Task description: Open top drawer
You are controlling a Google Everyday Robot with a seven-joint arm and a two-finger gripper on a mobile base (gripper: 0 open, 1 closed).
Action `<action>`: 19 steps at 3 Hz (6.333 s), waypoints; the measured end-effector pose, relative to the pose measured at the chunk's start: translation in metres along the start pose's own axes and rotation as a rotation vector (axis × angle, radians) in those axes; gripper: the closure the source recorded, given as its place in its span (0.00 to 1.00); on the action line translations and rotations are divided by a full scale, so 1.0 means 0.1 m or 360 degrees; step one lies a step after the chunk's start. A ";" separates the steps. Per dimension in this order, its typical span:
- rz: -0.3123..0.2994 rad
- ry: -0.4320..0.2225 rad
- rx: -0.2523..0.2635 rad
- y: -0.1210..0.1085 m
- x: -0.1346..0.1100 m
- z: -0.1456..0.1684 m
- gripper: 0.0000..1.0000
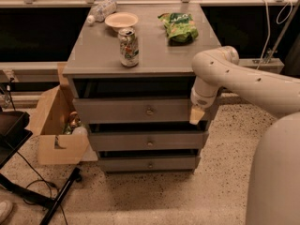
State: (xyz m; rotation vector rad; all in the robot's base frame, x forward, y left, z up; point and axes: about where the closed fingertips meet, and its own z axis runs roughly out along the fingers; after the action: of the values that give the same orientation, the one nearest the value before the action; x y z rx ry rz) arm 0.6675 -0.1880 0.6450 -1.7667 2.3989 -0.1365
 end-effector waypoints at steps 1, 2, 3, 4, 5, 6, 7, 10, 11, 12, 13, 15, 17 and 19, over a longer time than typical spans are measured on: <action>0.0048 -0.0023 -0.0042 0.19 0.04 0.02 0.67; 0.0048 -0.0023 -0.0042 0.18 0.04 -0.03 0.88; 0.0048 -0.0023 -0.0042 0.18 0.04 -0.04 1.00; 0.0048 -0.0023 -0.0042 0.18 0.04 -0.05 1.00; 0.0048 -0.0023 -0.0042 0.17 0.04 -0.05 0.85; 0.0048 -0.0023 -0.0042 0.17 0.04 -0.05 0.62; 0.0048 -0.0023 -0.0042 0.17 0.04 -0.05 0.39; 0.0047 -0.0026 -0.0029 0.17 0.04 -0.08 0.00; 0.0036 -0.0056 0.0102 0.10 0.05 -0.17 0.00; 0.0033 -0.0063 0.0114 0.08 0.04 -0.17 0.00; 0.0031 -0.0030 0.0047 0.11 0.05 -0.09 0.00; -0.0032 0.0010 -0.0218 0.12 0.00 0.09 0.00; 0.0050 -0.0019 -0.0200 0.27 0.01 0.04 0.41; 0.0050 -0.0019 -0.0200 0.25 0.01 -0.02 0.88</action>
Offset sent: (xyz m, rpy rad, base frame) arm -0.1779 0.0360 0.0347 0.0495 0.1147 -0.0563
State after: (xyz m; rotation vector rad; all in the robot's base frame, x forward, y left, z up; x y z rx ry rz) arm 0.6432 -0.1812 0.6430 -1.7746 2.4758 0.0291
